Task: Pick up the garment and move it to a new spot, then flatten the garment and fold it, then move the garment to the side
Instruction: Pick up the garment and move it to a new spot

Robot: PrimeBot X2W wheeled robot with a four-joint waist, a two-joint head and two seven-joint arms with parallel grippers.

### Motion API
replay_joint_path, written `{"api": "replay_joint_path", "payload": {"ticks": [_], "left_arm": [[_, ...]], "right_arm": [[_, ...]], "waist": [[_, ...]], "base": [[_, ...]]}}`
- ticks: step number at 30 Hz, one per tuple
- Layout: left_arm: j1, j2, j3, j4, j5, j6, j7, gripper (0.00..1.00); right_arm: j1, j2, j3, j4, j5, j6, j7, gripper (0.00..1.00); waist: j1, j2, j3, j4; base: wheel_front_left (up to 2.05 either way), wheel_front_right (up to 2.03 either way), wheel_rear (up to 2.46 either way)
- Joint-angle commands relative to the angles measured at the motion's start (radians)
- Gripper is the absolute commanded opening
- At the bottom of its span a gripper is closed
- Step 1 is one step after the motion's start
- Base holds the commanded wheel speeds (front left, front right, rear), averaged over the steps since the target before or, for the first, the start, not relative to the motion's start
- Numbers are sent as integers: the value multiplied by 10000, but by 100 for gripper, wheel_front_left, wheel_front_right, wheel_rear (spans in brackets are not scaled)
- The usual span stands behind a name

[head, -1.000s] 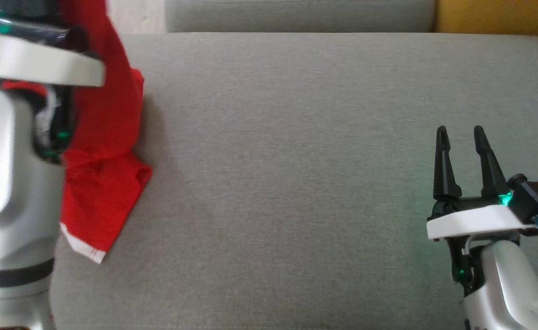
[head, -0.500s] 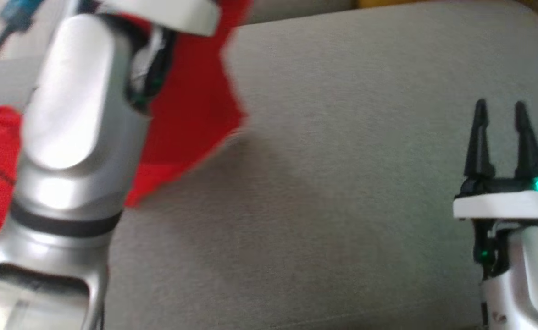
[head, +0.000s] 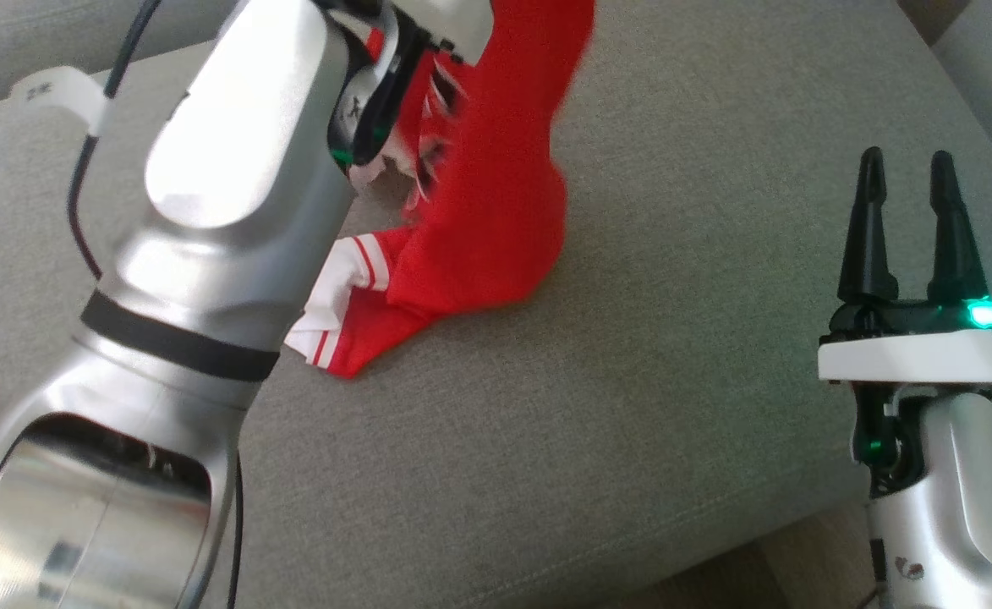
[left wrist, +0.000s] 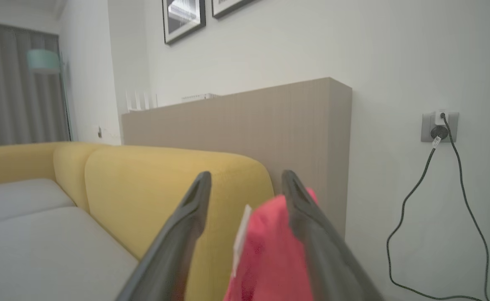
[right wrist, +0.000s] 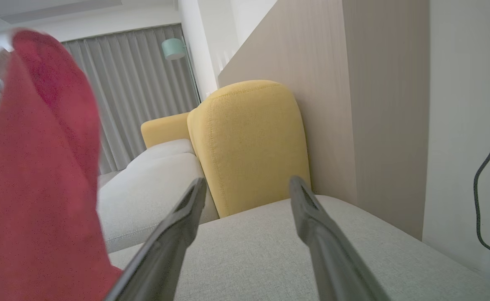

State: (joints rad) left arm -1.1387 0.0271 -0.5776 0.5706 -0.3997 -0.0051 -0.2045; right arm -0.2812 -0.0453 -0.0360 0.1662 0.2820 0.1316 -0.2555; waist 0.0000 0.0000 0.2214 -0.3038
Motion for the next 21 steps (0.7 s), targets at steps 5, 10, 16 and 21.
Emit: {"api": "replay_joint_path", "payload": {"ticks": [5,10,16,21], "left_arm": [[-532,273,136,755,-230,-85,-400,100],[-176,693,483,1077,-282,-102,-532,100],[1230,1634,1237,364,-106,-89,-568,100],[3398,2133,2231,-994,-46,-50,-570,100]], "right_arm": [[-149,-49,270,-210,57,-9,-62,100],[-45,-49,175,-133,-181,-9,-62,100],[214,-49,-13,125,-694,-9,-62,100],[568,-49,-226,371,-970,-9,-62,100]], "waist": [[0,0,-100,447],[0,0,-273,1103],[0,0,-605,2302],[0,0,-984,3154]], "base": [[0,0,0],[0,0,0],[0,0,0],[0,0,0]]}}
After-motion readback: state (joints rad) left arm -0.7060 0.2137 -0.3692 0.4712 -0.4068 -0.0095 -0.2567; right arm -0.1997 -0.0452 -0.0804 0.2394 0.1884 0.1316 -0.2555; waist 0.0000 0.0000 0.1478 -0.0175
